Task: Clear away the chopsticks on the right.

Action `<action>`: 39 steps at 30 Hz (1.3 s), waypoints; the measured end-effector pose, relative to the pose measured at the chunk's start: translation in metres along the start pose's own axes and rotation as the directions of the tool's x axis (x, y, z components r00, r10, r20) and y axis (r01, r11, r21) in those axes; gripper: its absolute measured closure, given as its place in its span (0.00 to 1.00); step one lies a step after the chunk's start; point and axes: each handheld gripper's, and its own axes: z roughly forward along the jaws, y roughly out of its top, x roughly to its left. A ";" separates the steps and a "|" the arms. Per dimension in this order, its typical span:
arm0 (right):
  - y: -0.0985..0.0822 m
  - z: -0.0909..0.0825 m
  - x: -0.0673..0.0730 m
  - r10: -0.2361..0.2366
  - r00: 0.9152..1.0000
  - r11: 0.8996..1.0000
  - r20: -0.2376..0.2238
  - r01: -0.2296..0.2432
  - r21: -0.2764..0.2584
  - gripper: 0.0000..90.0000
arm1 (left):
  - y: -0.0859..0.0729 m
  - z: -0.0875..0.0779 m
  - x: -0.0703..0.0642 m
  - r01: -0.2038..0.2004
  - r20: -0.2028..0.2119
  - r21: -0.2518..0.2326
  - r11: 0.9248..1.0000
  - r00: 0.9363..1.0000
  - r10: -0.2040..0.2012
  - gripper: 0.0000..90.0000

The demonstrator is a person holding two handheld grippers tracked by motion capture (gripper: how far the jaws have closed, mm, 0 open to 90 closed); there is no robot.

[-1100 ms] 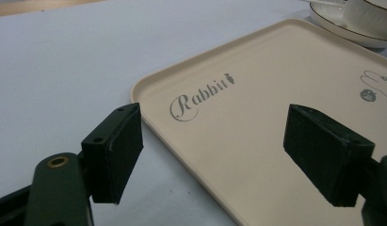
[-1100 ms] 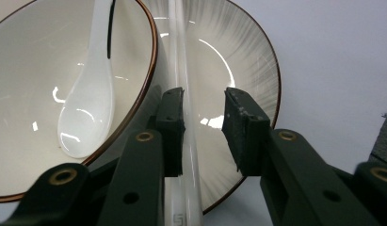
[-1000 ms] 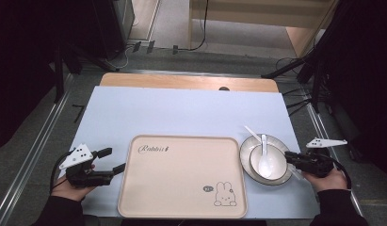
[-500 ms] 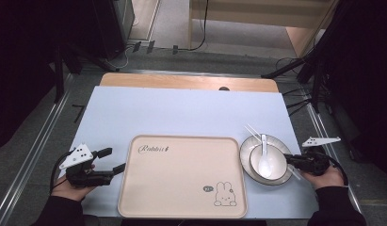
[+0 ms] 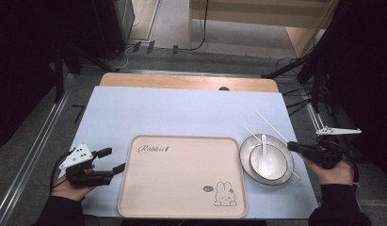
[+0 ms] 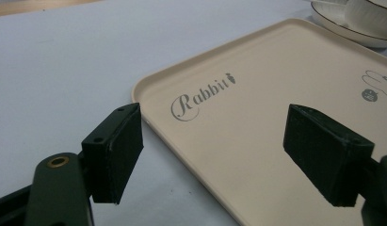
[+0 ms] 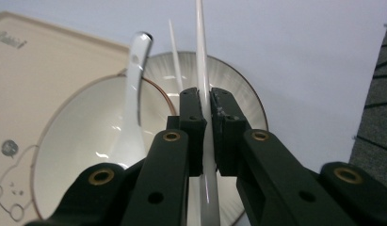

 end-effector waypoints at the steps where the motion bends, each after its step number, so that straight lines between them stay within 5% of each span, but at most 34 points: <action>1: 0.003 -0.001 0.005 -0.004 1.000 1.000 0.005 0.004 -0.006 0.95 | 0.000 0.000 0.000 0.001 -0.002 0.000 1.000 1.000 -0.001 0.23; 9: 0.022 0.000 0.054 -0.020 1.000 1.000 0.016 0.020 0.002 0.95 | 0.000 -0.001 0.001 0.008 -0.003 0.001 1.000 1.000 -0.008 0.23; 17: 0.017 0.012 0.089 -0.031 0.999 1.000 -0.007 0.031 0.003 0.95 | 0.000 -0.001 0.001 0.007 -0.002 -0.004 1.000 1.000 -0.007 0.23; 19: 0.008 0.021 0.109 -0.038 0.999 0.999 0.005 0.038 -0.012 0.95 | 0.000 -0.001 0.001 0.005 -0.002 -0.002 1.000 1.000 -0.005 0.23; 26: -0.011 0.035 0.141 -0.037 0.999 0.999 -0.019 0.037 -0.016 0.95 | 0.000 -0.001 0.001 0.003 -0.002 -0.006 1.000 1.000 -0.003 0.23; 34: -0.037 0.056 0.167 -0.041 0.999 0.999 0.015 0.040 0.030 0.95 | 0.002 0.001 0.001 0.000 0.004 -0.012 1.000 1.000 0.000 0.23; 39: -0.055 0.074 0.171 -0.012 1.000 0.996 0.015 0.011 0.091 0.94 | 0.003 0.002 0.001 0.000 0.009 -0.011 1.000 1.000 0.000 0.23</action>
